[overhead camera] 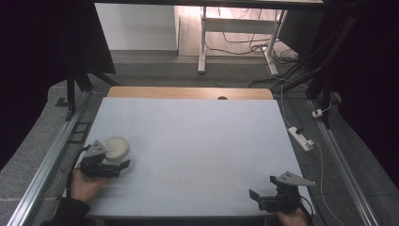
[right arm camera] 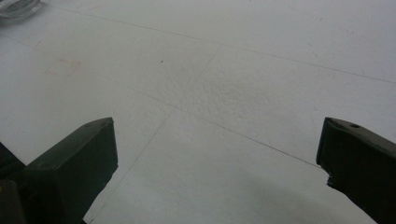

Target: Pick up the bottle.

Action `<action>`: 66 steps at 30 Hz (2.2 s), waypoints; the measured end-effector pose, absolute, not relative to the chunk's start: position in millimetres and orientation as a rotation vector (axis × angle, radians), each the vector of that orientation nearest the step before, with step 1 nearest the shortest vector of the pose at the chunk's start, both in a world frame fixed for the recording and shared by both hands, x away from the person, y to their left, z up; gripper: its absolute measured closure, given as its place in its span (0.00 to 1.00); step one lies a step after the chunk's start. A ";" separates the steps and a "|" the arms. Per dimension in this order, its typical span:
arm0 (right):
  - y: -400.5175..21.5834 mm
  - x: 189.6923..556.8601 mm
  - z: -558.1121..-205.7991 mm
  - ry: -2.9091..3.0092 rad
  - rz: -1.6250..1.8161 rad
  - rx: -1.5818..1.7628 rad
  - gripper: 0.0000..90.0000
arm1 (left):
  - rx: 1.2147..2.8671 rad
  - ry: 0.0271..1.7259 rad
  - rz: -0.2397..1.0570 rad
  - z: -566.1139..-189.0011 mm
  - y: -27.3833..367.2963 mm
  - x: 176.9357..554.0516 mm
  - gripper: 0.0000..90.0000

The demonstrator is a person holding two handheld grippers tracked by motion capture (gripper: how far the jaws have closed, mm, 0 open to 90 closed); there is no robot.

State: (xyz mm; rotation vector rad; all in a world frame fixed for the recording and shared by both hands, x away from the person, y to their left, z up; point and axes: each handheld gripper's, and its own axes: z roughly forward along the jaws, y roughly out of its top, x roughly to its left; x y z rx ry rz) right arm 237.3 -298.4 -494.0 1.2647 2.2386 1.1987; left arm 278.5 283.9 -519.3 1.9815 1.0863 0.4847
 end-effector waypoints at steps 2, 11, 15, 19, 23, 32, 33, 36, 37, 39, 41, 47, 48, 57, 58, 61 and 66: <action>-298.8 237.5 -494.1 2.238 1.200 1.265 0.00 | 1.983 1.088 0.485 -517.7 283.5 278.8 0.09; -299.0 237.6 -494.1 2.239 1.204 1.270 0.00 | 1.972 1.059 0.481 -506.3 278.2 278.3 0.09; -299.4 238.0 -494.2 2.239 1.206 1.271 0.00 | 1.981 1.036 0.485 -499.9 272.1 279.1 0.09; -299.8 238.0 -494.2 2.237 1.211 1.277 0.00 | 1.989 1.003 0.481 -492.4 265.3 280.7 0.09; -300.1 237.8 -494.1 2.236 1.215 1.276 0.00 | 2.002 0.976 0.473 -486.5 259.1 282.7 0.09; -300.1 238.0 -494.2 2.237 1.214 1.278 0.00 | 2.038 0.889 0.438 -472.9 236.2 290.3 0.09; -300.1 237.9 -494.2 2.237 1.214 1.277 0.00 | 2.043 0.883 0.438 -471.9 233.7 291.2 0.09; -300.1 237.9 -494.2 2.237 1.215 1.278 0.00 | 2.053 0.857 0.427 -468.2 226.8 293.7 0.09; -300.2 237.9 -494.2 2.237 1.215 1.277 0.00 | 2.060 0.846 0.424 -466.7 224.4 294.5 0.09; -300.2 237.9 -494.2 2.237 1.215 1.277 0.00 | 2.067 0.830 0.420 -463.7 219.5 296.4 0.09; -300.1 237.9 -494.2 2.238 1.215 1.277 0.00 | 2.071 0.813 0.413 -461.0 214.7 298.6 0.09; -299.6 237.7 -494.3 2.238 1.209 1.274 0.00 | 2.094 0.761 0.383 -457.0 199.3 304.6 0.09; -299.5 237.8 -494.3 2.239 1.209 1.274 0.00 | 2.101 0.752 0.380 -456.6 197.0 305.6 0.09; -300.0 237.9 -494.4 2.243 1.215 1.272 0.00 | 2.122 0.716 0.346 -452.9 181.0 312.7 0.09; -300.2 237.8 -494.3 2.243 1.216 1.273 0.00 | 2.126 0.706 0.342 -451.8 176.7 314.5 0.09; -300.0 237.7 -494.3 2.243 1.214 1.272 0.00 | 2.130 0.687 0.327 -450.1 170.2 316.1 0.09; -299.7 237.3 -494.3 2.243 1.208 1.275 0.00 | 2.140 0.656 0.309 -447.5 162.3 314.0 0.09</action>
